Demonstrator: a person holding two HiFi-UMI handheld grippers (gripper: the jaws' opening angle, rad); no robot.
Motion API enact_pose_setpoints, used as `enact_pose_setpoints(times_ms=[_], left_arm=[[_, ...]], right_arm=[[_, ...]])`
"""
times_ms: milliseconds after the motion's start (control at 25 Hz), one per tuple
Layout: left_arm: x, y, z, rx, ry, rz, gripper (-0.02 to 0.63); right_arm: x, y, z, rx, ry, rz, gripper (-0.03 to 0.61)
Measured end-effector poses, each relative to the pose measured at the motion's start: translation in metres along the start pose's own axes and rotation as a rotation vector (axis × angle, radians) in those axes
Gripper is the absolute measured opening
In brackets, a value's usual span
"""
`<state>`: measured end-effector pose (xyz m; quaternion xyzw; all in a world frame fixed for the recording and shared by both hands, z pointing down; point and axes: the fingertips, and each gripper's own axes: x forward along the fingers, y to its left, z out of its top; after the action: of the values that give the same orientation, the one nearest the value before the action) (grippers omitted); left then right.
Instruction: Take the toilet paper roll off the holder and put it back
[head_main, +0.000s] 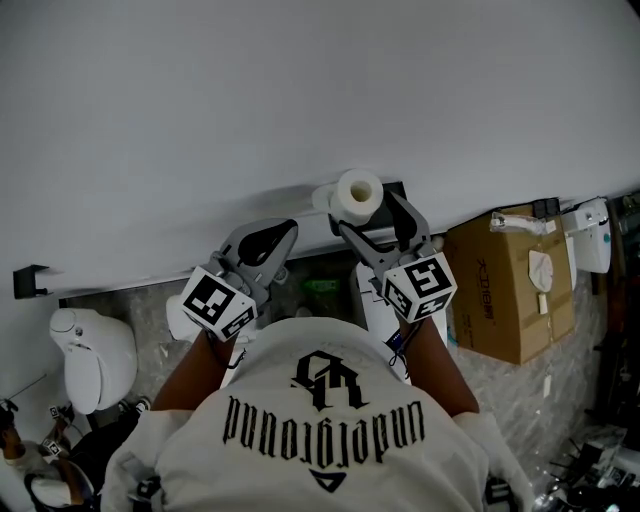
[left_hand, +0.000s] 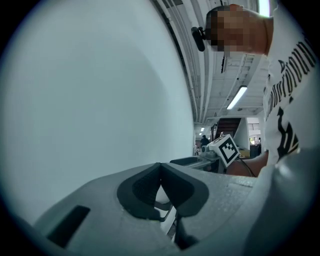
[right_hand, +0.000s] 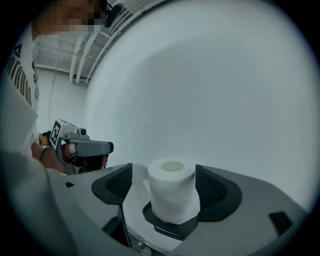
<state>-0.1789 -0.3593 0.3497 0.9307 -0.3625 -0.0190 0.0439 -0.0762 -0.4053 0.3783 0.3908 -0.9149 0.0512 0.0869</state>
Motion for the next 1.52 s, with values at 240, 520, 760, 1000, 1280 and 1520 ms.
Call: enact_pose_setpoints(times_ms=[240, 520, 760, 1000, 1280, 1520], left_arm=[[0.004, 0.016, -0.007, -0.016, 0.009, -0.019, 0.014], [0.001, 0.027, -0.011, -0.028, 0.016, -0.022, 0.014], [0.001, 0.03, -0.014, -0.036, 0.021, -0.021, 0.014], [0.002, 0.022, -0.01, -0.034, 0.02, -0.019, 0.014], [0.003, 0.003, -0.006, -0.021, 0.02, -0.025, 0.014], [0.012, -0.029, -0.004, -0.006, 0.017, -0.056, 0.014]], right_arm=[[0.02, -0.015, -0.014, 0.014, 0.044, -0.059, 0.353], [0.036, -0.017, -0.025, 0.023, 0.074, -0.073, 0.354], [0.04, -0.021, -0.028, 0.033, 0.069, -0.085, 0.353], [0.035, -0.023, -0.025, 0.017, 0.062, -0.09, 0.351], [0.01, -0.024, -0.014, -0.001, 0.022, -0.101, 0.351], [-0.028, -0.026, -0.006, -0.01, -0.008, -0.122, 0.351]])
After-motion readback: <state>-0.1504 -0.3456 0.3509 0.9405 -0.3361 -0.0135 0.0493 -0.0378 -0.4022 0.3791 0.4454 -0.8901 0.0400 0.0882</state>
